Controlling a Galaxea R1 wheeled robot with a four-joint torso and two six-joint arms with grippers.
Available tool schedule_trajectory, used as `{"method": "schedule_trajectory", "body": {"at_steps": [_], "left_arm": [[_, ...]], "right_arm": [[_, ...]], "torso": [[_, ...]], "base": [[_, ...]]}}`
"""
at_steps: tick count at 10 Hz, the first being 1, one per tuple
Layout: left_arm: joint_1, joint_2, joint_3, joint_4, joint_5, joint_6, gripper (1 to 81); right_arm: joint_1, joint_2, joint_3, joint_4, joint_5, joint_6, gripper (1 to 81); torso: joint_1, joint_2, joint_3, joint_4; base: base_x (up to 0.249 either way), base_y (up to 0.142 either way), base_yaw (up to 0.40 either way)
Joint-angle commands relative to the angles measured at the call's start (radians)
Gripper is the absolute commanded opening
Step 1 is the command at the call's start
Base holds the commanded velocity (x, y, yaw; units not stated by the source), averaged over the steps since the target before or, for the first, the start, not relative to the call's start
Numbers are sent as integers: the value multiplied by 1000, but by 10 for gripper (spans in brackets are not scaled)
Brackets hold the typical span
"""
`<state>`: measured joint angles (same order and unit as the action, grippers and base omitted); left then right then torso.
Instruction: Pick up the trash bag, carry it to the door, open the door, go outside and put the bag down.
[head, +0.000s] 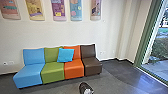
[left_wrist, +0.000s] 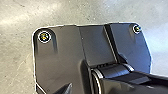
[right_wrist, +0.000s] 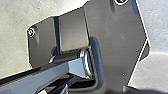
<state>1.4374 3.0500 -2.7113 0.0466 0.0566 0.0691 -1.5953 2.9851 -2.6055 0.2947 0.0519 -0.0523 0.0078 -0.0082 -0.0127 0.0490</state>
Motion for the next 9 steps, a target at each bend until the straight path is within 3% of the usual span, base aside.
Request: {"method": "schedule_trajectory", "body": {"at_steps": [1, 9], "left_arm": [[-64, 0, 4, -5, 54, -5, 811], [-64, -2, 4, -5, 55, -5, 811]], "right_arm": [[40, -2, 6, -3, -66, -4, 811], [44, -2, 6, -5, -66, -4, 811]], "torso": [[0, 0, 0, 0], [0, 0, 0, 0]], "base": [[190, 0, 0], [190, -74, 0]]}}
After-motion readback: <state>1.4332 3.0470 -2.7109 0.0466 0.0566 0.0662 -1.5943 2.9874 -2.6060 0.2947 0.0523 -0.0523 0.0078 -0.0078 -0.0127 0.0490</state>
